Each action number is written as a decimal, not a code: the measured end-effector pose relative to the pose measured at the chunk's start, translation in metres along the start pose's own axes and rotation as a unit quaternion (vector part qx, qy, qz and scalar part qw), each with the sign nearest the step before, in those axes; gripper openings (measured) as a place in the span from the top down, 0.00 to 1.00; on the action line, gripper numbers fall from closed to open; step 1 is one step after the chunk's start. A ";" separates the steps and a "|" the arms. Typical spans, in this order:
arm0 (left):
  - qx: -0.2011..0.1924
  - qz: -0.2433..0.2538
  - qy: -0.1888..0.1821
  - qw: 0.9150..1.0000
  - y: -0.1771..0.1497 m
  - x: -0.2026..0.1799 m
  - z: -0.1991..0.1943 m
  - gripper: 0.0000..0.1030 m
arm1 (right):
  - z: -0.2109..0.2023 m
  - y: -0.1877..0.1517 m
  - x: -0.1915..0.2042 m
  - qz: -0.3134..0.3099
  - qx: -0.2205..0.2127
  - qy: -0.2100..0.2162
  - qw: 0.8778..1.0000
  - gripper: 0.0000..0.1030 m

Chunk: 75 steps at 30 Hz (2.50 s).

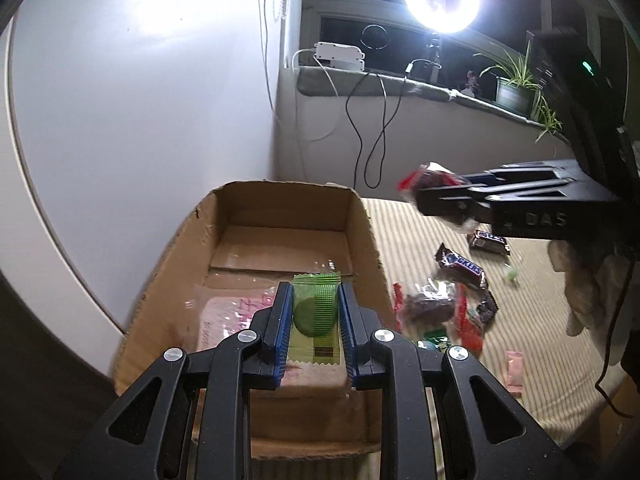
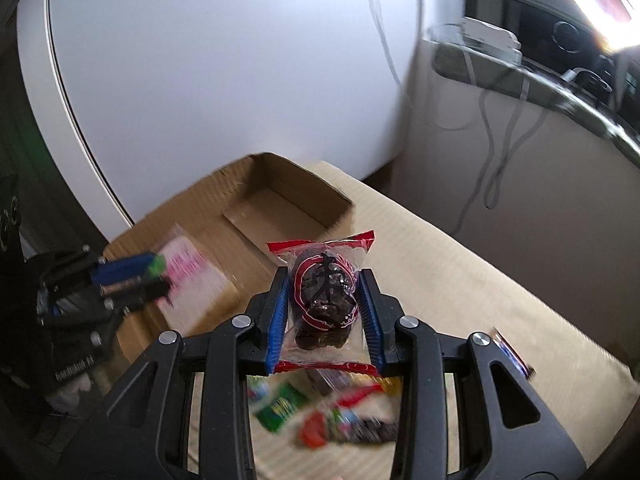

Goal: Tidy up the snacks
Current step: 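Carry the green packet with the left gripper into the box while the right drops the pastry bag there, then move both open grippers from the box back to the remaining snacks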

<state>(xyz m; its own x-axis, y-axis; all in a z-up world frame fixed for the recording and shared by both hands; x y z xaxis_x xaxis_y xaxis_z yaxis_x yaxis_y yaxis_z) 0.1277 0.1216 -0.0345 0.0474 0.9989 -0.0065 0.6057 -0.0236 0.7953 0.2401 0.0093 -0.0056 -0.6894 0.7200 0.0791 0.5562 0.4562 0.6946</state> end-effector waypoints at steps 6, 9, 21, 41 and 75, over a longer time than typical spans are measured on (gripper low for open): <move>0.005 -0.003 0.001 1.000 0.002 0.006 0.009 0.80 | 0.036 0.018 0.019 -0.017 0.017 0.012 1.000 0.66; 0.008 -0.005 0.002 1.000 0.001 0.008 0.012 0.80 | 0.052 0.021 0.022 -0.019 0.028 0.014 0.999 0.66; 0.013 -0.010 0.009 1.000 0.001 0.015 0.017 0.79 | 0.082 0.025 0.022 -0.006 0.044 0.025 0.999 0.63; -0.005 -0.014 0.003 1.000 -0.002 -0.001 -0.012 0.68 | 0.022 0.020 0.005 -0.018 -0.005 -0.020 1.000 0.32; 0.071 0.032 -0.139 0.987 -0.062 -0.158 -0.002 0.68 | -0.040 -0.110 -0.057 -0.093 0.070 0.044 0.992 0.51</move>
<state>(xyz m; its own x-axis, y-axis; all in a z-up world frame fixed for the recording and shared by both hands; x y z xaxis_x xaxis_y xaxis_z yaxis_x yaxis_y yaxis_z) 0.0814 -0.0345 -0.0819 0.2938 0.9455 -0.1401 0.6983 -0.1123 0.7069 0.2000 -0.1033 -0.0574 -0.8206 0.5709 0.0256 0.4703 0.6492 0.5979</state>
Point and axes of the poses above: each gripper's, at about its wrist camera, not at the fingertips, and z roughly the way its jaws point, x to its left, y to its top, the point moved 5 cm from there along z, roughly the way its jaws point, and after that the axes turned 4 degrees about z, right-handed, at the moved point
